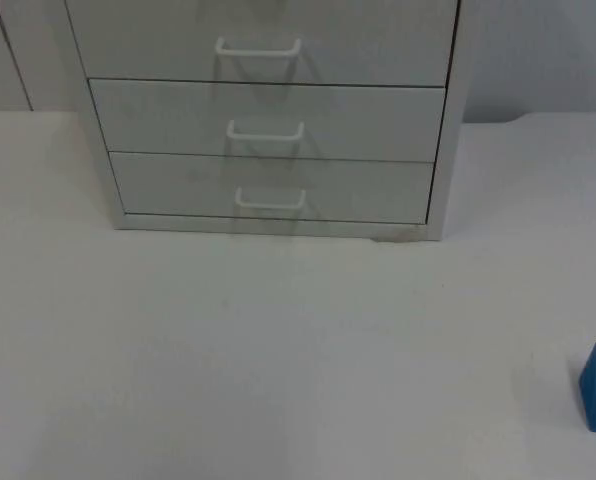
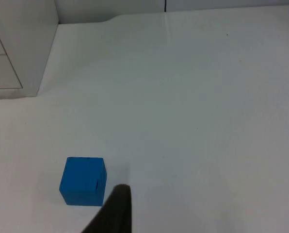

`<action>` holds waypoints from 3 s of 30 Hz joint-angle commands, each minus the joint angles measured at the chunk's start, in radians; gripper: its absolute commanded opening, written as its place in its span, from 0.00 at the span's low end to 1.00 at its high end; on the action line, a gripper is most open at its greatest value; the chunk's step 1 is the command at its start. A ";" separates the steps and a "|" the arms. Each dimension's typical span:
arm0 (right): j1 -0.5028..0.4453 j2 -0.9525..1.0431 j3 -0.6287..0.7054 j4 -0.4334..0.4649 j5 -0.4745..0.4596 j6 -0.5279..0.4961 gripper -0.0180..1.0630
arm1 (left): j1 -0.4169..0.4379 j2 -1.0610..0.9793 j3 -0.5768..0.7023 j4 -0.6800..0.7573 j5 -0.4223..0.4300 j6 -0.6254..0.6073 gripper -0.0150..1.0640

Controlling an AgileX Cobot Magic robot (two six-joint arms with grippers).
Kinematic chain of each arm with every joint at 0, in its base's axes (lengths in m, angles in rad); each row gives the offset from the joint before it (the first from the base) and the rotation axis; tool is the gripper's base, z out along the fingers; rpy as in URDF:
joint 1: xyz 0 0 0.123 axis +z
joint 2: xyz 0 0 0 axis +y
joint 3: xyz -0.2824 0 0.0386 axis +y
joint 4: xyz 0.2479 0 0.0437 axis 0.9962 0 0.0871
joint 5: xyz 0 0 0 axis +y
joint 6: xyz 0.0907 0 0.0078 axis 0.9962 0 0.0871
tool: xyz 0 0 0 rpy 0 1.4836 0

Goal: Open the drawer with the left hand, place the block into the drawer with the right hand, then close the drawer with the left hand.

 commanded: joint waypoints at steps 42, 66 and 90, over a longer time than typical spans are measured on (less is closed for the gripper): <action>-0.001 0.365 -0.272 -0.048 -0.148 0.026 0.99 | -0.011 0.539 -0.309 0.061 -0.278 -0.044 0.98; -0.001 0.598 -0.400 -0.041 -0.165 0.059 0.99 | -0.042 0.570 -0.309 0.063 -0.281 -0.037 0.98; -0.001 0.598 -0.400 -0.023 -0.166 0.059 0.99 | -0.081 0.728 -0.309 -0.087 -0.305 0.230 0.98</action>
